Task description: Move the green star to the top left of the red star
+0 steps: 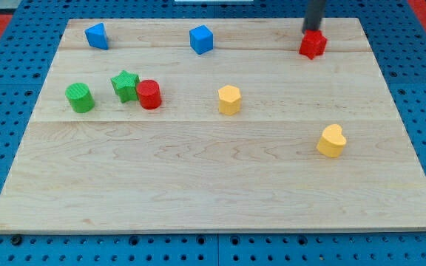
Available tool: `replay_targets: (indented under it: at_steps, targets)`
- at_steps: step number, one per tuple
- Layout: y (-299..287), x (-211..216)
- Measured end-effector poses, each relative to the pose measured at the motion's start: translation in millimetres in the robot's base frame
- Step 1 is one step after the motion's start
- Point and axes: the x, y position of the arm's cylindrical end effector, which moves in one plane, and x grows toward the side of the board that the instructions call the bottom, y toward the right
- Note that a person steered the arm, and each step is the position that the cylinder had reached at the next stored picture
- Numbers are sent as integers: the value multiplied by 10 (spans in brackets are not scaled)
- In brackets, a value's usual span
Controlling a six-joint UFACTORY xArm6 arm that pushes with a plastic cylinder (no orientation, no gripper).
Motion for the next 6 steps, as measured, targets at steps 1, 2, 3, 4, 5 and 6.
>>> replay_targets:
  at_steps: [1,2,3,4,5,6]
  targets:
    - [40,355]
    - [25,830]
    - [-401,1022]
    - [-1498,916]
    - [-2618,841]
    - [-3515,694]
